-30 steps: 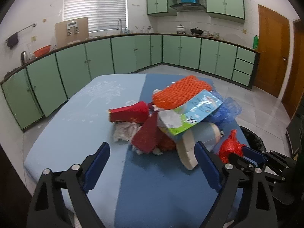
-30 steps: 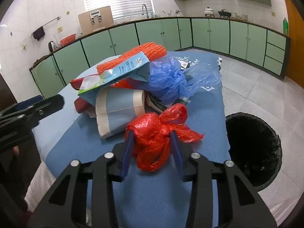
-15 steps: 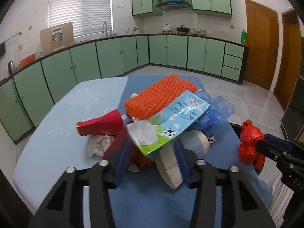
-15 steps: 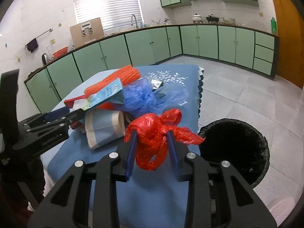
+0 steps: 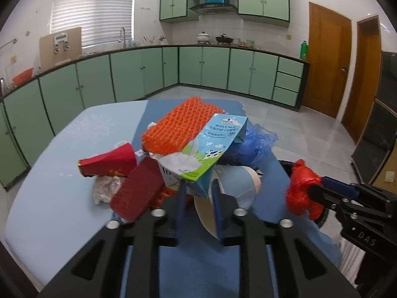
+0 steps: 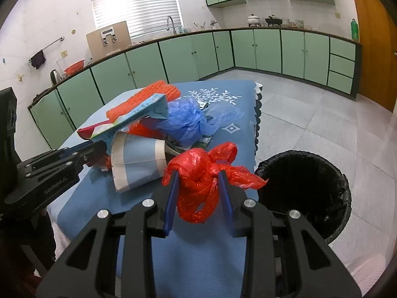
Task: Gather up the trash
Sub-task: 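Carry the red bag and milk carton over the black bin with both grippers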
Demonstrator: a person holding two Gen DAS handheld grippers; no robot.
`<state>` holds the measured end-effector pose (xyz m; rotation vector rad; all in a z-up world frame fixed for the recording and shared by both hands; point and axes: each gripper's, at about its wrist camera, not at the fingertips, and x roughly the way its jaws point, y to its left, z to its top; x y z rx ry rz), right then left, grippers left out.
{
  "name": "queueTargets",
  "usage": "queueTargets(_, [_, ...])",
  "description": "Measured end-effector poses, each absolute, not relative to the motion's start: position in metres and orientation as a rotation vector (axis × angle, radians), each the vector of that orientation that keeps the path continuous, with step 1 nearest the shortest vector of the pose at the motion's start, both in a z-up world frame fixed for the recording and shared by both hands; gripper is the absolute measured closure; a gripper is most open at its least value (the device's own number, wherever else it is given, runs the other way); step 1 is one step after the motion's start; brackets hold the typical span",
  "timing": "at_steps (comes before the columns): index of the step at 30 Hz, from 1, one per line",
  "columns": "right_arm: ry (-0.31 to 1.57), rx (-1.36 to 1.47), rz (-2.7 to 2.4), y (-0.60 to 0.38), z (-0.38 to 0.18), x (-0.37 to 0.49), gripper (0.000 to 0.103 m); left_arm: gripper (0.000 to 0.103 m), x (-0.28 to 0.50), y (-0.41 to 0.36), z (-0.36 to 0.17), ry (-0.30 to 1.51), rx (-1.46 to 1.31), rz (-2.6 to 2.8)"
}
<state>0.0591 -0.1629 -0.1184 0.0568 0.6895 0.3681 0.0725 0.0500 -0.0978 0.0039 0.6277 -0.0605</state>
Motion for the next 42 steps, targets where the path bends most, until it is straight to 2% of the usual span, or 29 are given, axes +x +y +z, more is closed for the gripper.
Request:
queueTargets(1, [0.69, 0.059, 0.365, -0.164, -0.118, 0.059, 0.072, 0.06, 0.074, 0.051, -0.097, 0.622, 0.006, -0.051])
queueTargets(2, [0.69, 0.059, 0.362, -0.164, -0.118, 0.059, 0.072, 0.054, 0.076, 0.054, -0.097, 0.617, 0.004, -0.046])
queueTargets(6, [0.693, 0.06, 0.355, -0.165, -0.119, 0.061, 0.072, 0.043, 0.081, 0.056, -0.099, 0.603, 0.014, -0.043])
queueTargets(8, [0.692, 0.057, 0.356, -0.164, -0.118, 0.062, 0.072, 0.031, 0.084, 0.058, -0.098, 0.586, 0.022, -0.048])
queueTargets(12, [0.69, 0.046, 0.354, -0.164, -0.119, 0.064, 0.072, 0.023, 0.093, 0.064, -0.099, 0.571, 0.02, -0.082])
queueTargets(18, [0.702, 0.044, 0.341, -0.162, -0.118, 0.07, 0.072, 0.023, 0.112, 0.074, -0.107, 0.586, 0.002, -0.143])
queueTargets(19, [0.704, 0.045, 0.34, -0.161, -0.119, 0.07, 0.072, 0.025, 0.113, 0.074, -0.108, 0.587, 0.006, -0.146])
queueTargets(22, [0.713, 0.049, 0.336, -0.16, -0.12, 0.074, 0.071, 0.042, 0.114, 0.071, -0.112, 0.603, 0.009, -0.164])
queueTargets(25, [0.719, 0.051, 0.335, -0.159, -0.121, 0.075, 0.071, 0.045, 0.112, 0.071, -0.114, 0.604, 0.003, -0.168])
queueTargets(28, [0.722, 0.052, 0.337, -0.16, -0.122, 0.077, 0.071, 0.052, 0.108, 0.073, -0.111, 0.592, -0.002, -0.149])
queueTargets(42, [0.66, 0.074, 0.36, -0.165, -0.101, 0.064, 0.071, 0.052, 0.072, 0.073, -0.069, 0.491, -0.021, -0.079])
